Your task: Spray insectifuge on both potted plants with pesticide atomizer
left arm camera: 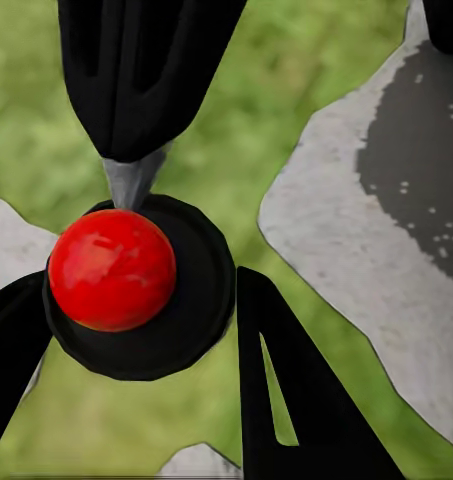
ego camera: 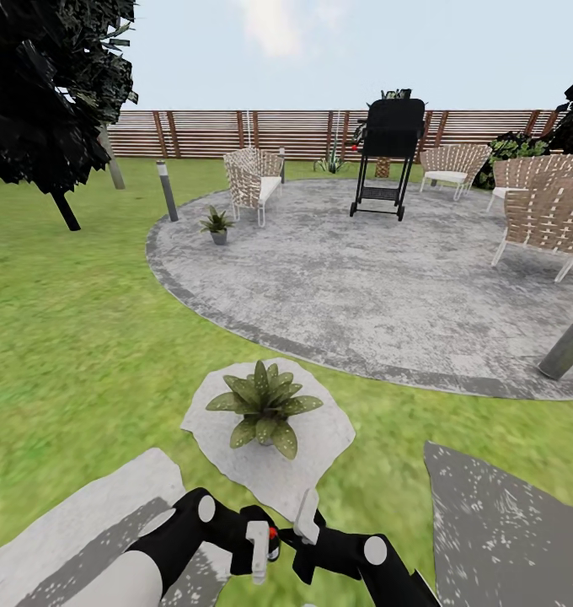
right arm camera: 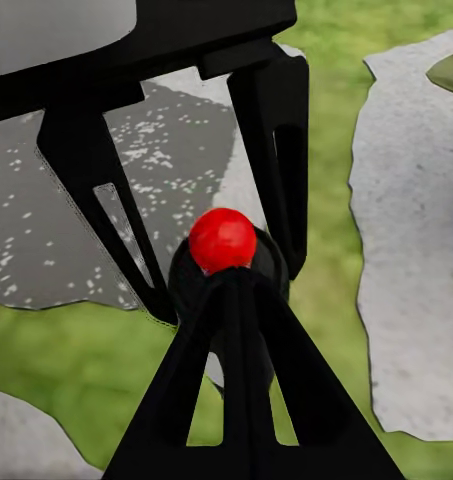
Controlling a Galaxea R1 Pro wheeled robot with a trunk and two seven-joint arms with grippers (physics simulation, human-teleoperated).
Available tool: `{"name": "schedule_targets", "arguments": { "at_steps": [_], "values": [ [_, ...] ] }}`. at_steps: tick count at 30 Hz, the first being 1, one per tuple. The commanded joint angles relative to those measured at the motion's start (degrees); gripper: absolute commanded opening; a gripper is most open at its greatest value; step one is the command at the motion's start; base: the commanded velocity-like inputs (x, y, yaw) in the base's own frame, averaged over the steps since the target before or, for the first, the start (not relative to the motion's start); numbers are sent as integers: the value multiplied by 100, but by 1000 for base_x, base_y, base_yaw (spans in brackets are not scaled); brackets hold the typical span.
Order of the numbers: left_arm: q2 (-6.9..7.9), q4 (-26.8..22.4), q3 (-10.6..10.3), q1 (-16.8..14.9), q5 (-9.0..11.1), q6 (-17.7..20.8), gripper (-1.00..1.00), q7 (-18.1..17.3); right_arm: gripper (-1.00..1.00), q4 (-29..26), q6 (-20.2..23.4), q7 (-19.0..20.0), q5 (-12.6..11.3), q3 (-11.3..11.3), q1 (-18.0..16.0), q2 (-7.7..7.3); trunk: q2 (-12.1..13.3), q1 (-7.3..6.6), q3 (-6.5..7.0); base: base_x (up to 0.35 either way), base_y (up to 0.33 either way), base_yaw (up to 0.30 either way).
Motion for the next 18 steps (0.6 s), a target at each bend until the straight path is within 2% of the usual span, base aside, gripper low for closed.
{"name": "schedule_targets", "arguments": {
  "at_steps": [1, 3, 9, 12, 17, 18],
  "values": [
    [16, -8, 6, -4, -40, -28, -100, -4, -100, -6, -26, 8, 45, -10, 0, 3, -2, -1, -5, 0, 0, 0],
    [90, -3, 6, -6, -56, -22, -100, 0, -100, -6, -26, 8, 45, -10, 0, 3, -2, -1, -5, 0, 0, 0],
    [801, 18, 13, -5, -34, -14, -100, 2, -100, -6, -26, 8, 45, -10, -2, 3, -2, -1, -5, 0, 0, 0],
    [1063, 202, 14, -6, -38, -20, -100, 2, -100, -6, -26, 8, 52, -10, 0, 1, -2, -1, -5, 0, 0, 0],
    [1690, 434, 23, 5, -25, -78, -100, 10, -100, -4, -26, 8, 58, -10, -1, -9, -2, -1, -5, 0, 0, 0],
    [1821, 525, 27, 3, -2, -92, -100, 10, 100, -4, -26, 8, 60, -14, 0, -17, -2, -1, -5, 0, 0, 0]
  ]
}}
